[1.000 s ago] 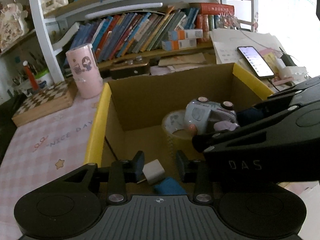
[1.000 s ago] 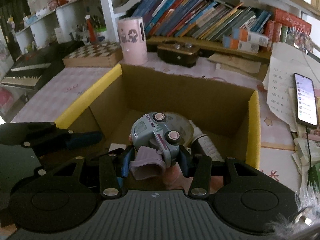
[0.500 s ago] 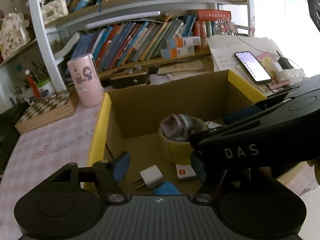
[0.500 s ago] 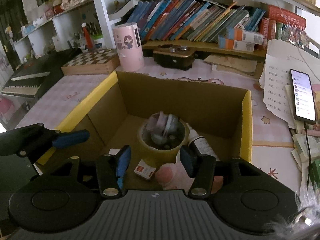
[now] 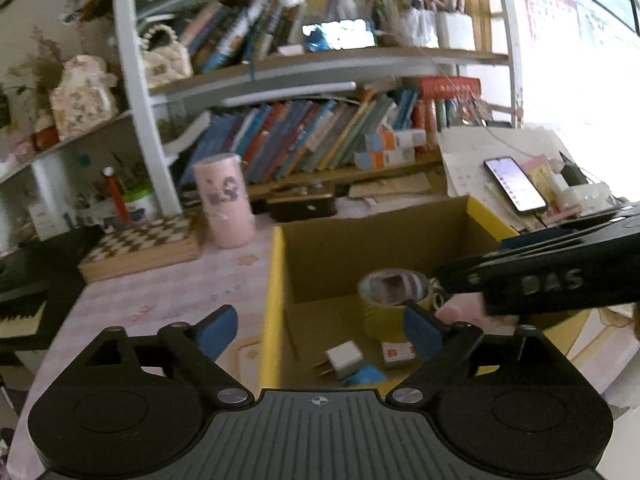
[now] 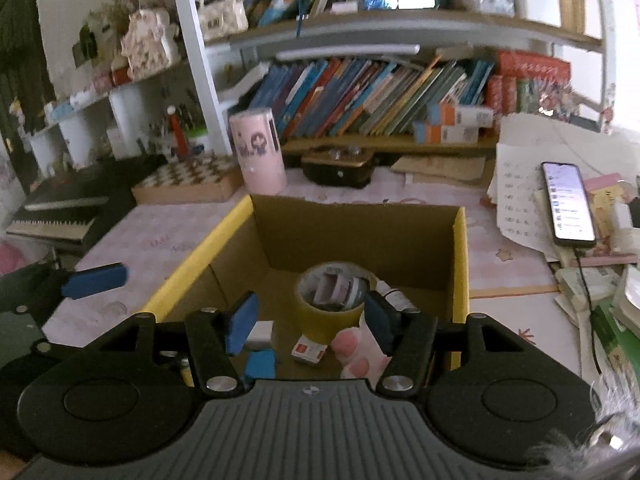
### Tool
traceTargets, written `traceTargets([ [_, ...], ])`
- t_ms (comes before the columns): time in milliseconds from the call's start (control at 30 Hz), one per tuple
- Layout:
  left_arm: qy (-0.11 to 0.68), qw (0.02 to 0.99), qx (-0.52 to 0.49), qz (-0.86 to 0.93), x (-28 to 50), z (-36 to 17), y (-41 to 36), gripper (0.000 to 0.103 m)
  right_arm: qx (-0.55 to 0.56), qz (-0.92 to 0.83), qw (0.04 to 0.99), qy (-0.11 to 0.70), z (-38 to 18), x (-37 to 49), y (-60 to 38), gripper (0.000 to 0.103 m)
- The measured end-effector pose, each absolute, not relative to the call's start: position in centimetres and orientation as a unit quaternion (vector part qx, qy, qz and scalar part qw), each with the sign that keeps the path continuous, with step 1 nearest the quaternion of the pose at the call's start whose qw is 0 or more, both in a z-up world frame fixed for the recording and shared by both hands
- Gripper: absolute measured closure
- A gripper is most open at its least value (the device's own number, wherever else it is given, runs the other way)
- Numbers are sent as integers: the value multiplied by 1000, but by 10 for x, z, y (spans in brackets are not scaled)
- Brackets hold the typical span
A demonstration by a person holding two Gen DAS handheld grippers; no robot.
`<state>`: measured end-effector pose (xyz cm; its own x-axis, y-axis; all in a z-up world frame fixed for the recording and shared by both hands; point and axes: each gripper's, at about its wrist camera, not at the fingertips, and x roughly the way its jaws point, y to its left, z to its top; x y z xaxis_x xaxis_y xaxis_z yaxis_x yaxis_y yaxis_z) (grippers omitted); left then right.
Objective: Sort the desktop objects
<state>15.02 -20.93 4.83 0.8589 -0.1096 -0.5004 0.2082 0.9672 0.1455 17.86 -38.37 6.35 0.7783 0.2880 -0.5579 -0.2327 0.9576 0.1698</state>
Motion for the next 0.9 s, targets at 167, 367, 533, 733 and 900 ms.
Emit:
traceTargets([
  [167, 246, 964, 78, -57, 122, 55, -173, 4, 56, 116, 950, 286, 69, 145, -372, 40],
  [367, 245, 968, 58, -23, 84, 56, -129, 1, 46, 85, 960, 264, 68, 101, -345, 25],
  [533, 254, 966, 46, -10, 53, 54, -96, 1, 52, 73, 959, 268, 60, 65, -319, 19],
  [733, 264, 964, 27, 1, 15, 50, -66, 0, 45, 54, 960, 271, 52, 17, -287, 16],
  [900, 270, 962, 41, 9, -17, 42, -52, 0, 40, 38, 962, 269, 43, -19, -265, 14],
])
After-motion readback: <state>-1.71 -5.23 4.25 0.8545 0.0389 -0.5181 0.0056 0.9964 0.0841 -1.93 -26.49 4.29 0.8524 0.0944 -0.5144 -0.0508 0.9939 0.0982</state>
